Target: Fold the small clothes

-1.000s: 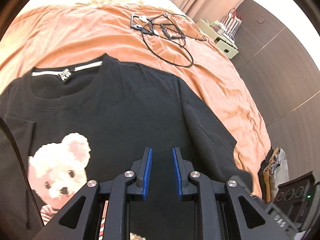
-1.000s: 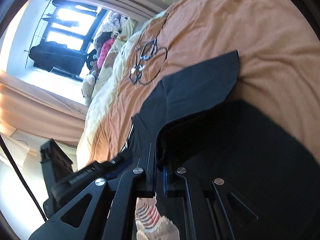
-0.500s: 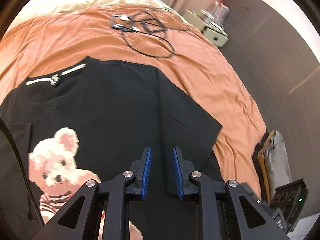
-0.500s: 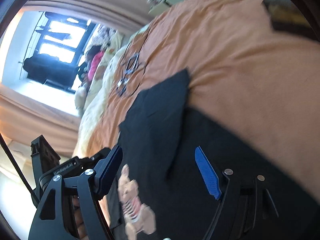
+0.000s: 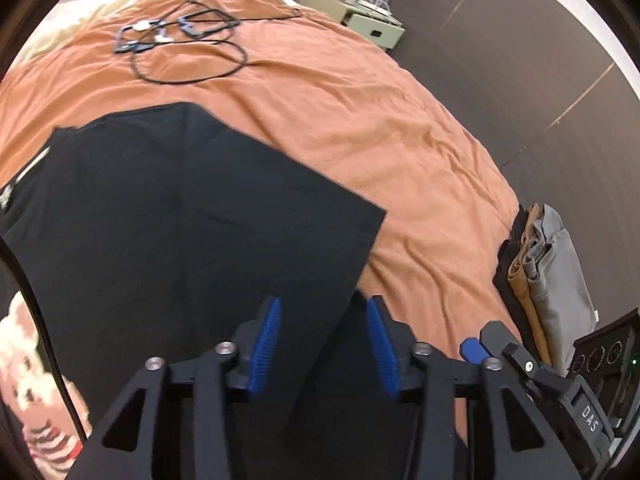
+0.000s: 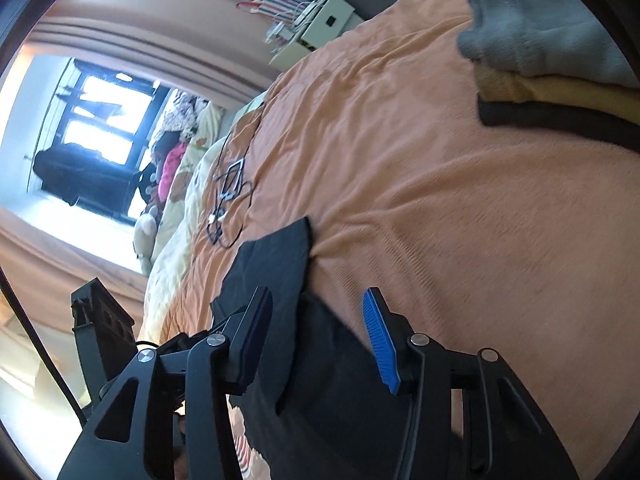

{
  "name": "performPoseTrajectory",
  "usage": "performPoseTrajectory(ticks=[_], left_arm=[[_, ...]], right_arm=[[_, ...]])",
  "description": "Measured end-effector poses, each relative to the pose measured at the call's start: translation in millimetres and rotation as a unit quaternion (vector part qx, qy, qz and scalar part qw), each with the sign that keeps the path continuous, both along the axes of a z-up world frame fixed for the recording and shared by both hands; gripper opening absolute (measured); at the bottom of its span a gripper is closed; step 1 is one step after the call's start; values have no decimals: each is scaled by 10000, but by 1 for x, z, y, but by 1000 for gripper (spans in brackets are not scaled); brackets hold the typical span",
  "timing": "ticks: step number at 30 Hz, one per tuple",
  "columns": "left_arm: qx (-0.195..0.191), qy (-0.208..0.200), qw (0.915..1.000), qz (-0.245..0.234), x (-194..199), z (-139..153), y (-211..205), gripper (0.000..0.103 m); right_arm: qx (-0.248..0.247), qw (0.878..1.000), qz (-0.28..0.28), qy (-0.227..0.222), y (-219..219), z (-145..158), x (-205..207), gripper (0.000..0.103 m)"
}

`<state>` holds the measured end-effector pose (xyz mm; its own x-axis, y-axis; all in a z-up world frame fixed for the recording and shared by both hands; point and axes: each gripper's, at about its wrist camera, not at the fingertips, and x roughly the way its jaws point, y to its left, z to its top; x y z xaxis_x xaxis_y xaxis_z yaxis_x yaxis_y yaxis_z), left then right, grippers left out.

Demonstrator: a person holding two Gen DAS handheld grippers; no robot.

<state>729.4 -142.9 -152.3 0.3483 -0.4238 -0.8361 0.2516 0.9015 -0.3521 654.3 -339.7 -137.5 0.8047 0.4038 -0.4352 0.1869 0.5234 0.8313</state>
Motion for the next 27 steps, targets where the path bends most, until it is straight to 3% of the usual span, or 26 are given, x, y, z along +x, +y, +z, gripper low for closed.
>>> performPoseTrajectory(ticks=[5,13,15,16,17,19,22,27], left_arm=[[93,-47,9999,-58,13,-11,-23,48],[835,-362,9954,-287,23,-31,-58,48],[1001,-457,9935,-294,25,-36,-60,40],[1084,-537,9924,-235,25,-35,-59,25],[1022,-539,9931,-190,27,-34,-57,14],[739,-519,9958,-115,29,-27,-48,7],[786,-830,9934,-36,26,-6,-38,7],[769,-976,9922,67,21,23,-14,7]], right_arm=[[69,9999,-94,41,6,-7,-16,45],[270,9992,-233,159,0,-14,-22,45],[298,9991,-263,159,-1,-13,-23,45],[309,9990,-271,155,-1,-12,-24,45],[319,9990,-268,150,-3,-13,-24,45],[322,9991,-252,136,-2,-12,-25,45],[323,9992,-185,119,1,-11,-21,45],[293,9995,-33,61,9,-8,-17,45]])
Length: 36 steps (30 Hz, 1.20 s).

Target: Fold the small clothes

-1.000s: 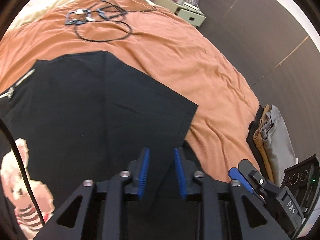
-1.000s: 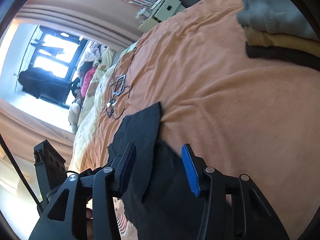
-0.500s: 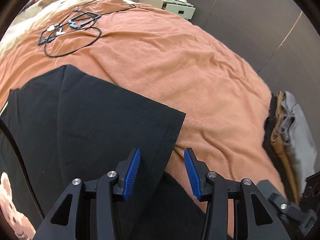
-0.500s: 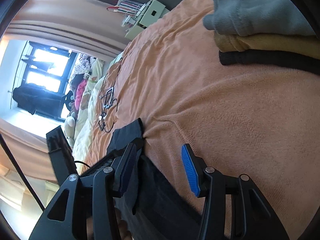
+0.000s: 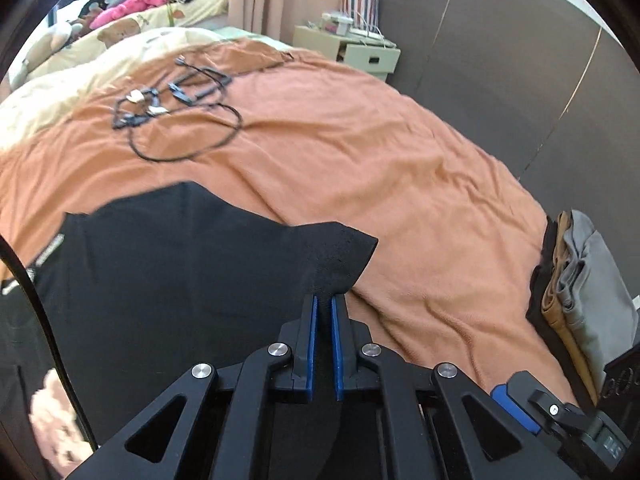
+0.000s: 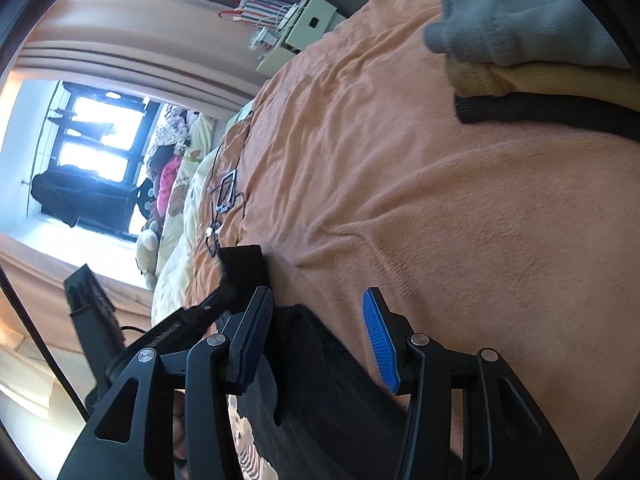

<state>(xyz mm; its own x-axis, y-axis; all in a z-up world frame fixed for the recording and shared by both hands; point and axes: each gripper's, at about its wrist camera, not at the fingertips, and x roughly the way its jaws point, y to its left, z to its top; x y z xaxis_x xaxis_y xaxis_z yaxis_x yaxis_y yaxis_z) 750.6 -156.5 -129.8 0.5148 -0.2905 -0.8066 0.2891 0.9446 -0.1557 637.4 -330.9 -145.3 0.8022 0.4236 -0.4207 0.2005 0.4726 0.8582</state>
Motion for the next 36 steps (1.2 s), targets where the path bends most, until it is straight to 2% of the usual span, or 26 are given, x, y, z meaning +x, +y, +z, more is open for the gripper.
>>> performPoseTrajectory(ticks=[7,12,20,24,27,31,36], left_arm=[[-150,-91,9987,471,-8,28,58,7],[-197,-105,9966,793,-16,33,93,7],[-211,39,9900,1396,-24,19,144,7],[44,300,9826,1830,-20,4,167,7],[90,271,9780,2065,-21,2,184,7],[-106,274,9772,2105,-22,1,196,8],[-438,436,9833,1713,-20,-13,179,8]], right_arm=[[-59,9998,168,-77,11,4,3,45],[-116,9995,260,-113,17,6,5,45],[-142,9994,307,-115,22,6,8,45],[-193,9992,340,-86,25,8,10,45],[-246,9991,322,-77,27,11,11,45],[-291,9989,367,-85,33,11,13,45],[-365,9983,441,-82,38,13,15,45]])
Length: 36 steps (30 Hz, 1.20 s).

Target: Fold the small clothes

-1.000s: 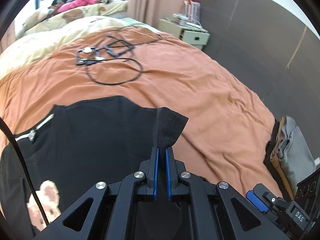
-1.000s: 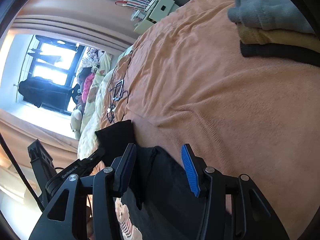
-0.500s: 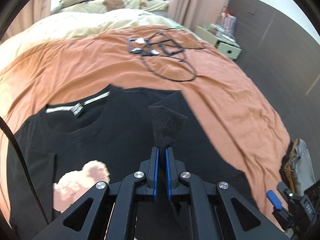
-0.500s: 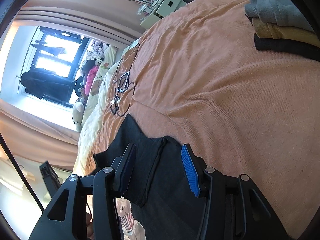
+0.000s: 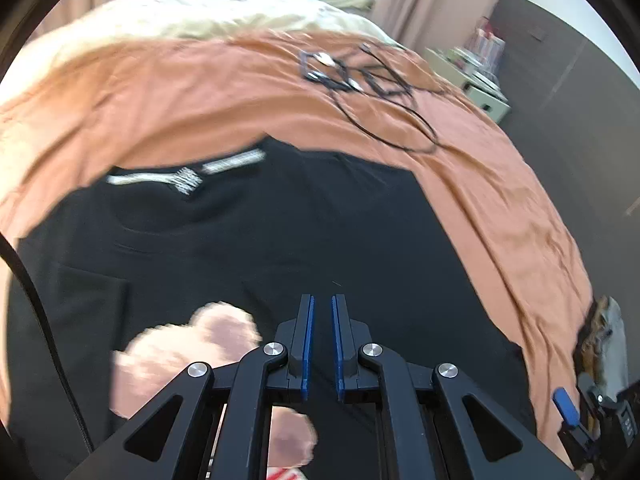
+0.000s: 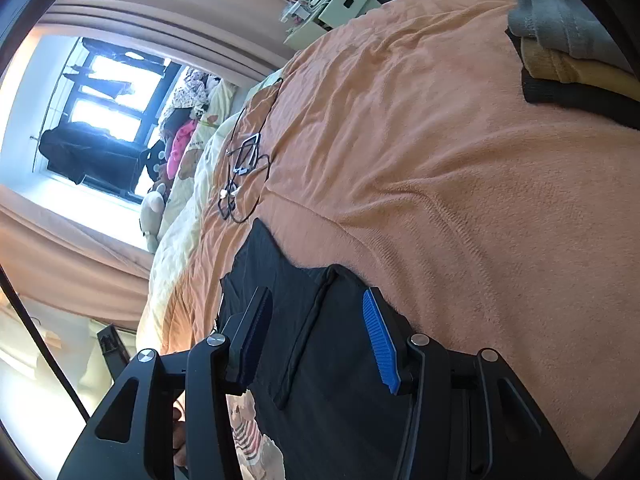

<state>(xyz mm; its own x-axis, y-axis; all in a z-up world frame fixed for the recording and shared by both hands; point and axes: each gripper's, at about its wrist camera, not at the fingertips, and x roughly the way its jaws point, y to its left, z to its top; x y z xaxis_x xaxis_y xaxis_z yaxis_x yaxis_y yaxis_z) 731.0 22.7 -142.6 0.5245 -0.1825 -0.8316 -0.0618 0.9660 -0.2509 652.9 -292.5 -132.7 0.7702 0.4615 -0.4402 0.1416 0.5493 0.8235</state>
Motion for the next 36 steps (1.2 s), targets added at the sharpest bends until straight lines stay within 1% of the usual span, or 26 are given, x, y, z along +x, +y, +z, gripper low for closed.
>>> performPoseTrajectory(ticks=[1,4,6,8,9,11,13,16,19,22,25,27,28,29,30,32,33,34,35,36], left_arm=[[-88,59,9999,-125,1,-7,-8,8],[-190,216,9989,-376,2,-22,-27,8],[-93,335,9983,-468,2,-31,-36,8],[79,526,9973,-503,4,-42,-39,10],[107,569,9971,-499,5,-45,-38,9],[-42,543,9976,-417,2,-44,-28,9],[22,603,9978,-289,-3,-37,-21,9],[104,530,9981,-307,-16,-22,-12,10],[93,429,9985,-326,-40,4,3,10],[81,295,9991,-310,-62,27,16,10],[87,210,9996,-193,-93,55,34,10],[70,163,9997,-153,-108,69,41,10],[80,139,9998,-116,-116,76,45,13],[66,90,9999,-71,-130,85,52,21],[42,47,10000,-49,-135,91,55,27],[27,-117,9999,56,-157,105,65,51],[55,-190,9997,113,-166,111,68,55],[84,-284,9994,180,-180,119,73,58],[78,-335,9992,209,-190,125,75,59],[59,-368,9990,235,-197,130,78,60]], right_arm=[[-11,10000,2,3,1,1,0,45],[-55,10000,-7,23,1,2,2,45],[-82,10000,21,49,3,2,4,45],[-103,9999,46,84,6,1,5,45],[-146,9998,69,118,8,1,6,45],[-325,9992,169,169,15,5,8,45],[-407,9985,342,140,23,11,9,45],[-501,9971,563,42,31,21,7,45],[-568,9956,739,-61,36,32,2,45],[-736,9944,754,-126,38,45,-6,45],[-794,9924,909,-252,43,58,-21,45],[-939,9900,1013,-281,48,66,-32,47],[-1091,9880,1046,-307,50,71,-39,48],[-1198,9867,1043,-355,51,74,-47,51],[-1305,9852,1047,-385,51,79,-55,56],[-1531,9813,1095,-404,55,88,-71,62],[-1656,9789,1123,-419,56,94,-79,64],[-1798,9759,1161,-430,58,100,-87,69],[-1916,9731,1199,-444,61,106,-95,73],[-2040,9698,1250,-477,64,113,-103,82]])
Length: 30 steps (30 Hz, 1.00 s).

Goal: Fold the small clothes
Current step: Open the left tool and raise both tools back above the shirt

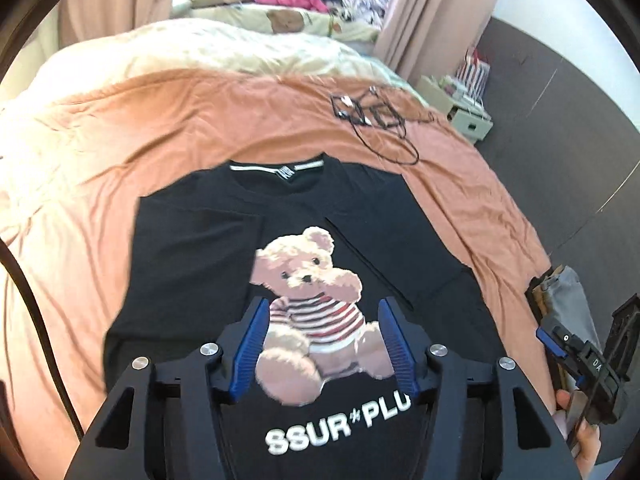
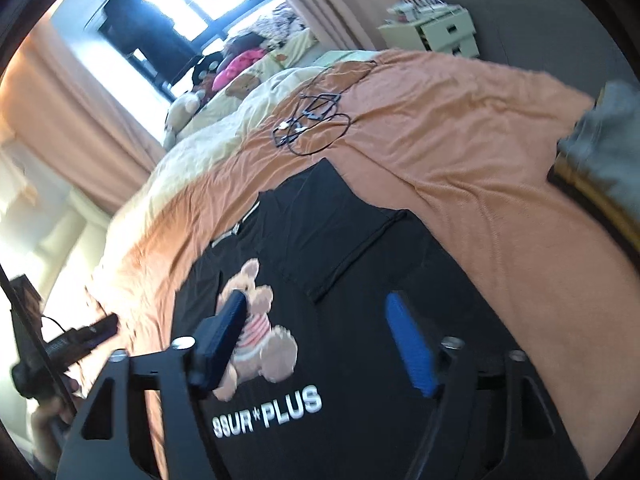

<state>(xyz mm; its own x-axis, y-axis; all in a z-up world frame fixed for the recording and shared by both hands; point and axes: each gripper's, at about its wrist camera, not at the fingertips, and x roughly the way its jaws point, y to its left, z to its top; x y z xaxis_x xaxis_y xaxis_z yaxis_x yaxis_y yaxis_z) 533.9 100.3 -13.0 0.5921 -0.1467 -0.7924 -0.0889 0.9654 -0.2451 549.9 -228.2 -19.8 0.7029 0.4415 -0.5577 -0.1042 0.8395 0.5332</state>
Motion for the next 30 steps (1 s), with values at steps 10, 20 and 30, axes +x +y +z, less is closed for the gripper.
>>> performPoseTrajectory(ticks=[10,20,30], left_arm=[[396,-620,9970,224,-111,59,16,96],[776,-1247,9869,671,-218,89,20,97],[953,-1718,9752,1017,-303,84,15,97]], right_arm=[[-1103,9910,451,-617,27,63,-89,103],[-1577,9792,783,-1004,14,87,-162,103],[-1930,9651,733,-1610,-25,84,-232,103]])
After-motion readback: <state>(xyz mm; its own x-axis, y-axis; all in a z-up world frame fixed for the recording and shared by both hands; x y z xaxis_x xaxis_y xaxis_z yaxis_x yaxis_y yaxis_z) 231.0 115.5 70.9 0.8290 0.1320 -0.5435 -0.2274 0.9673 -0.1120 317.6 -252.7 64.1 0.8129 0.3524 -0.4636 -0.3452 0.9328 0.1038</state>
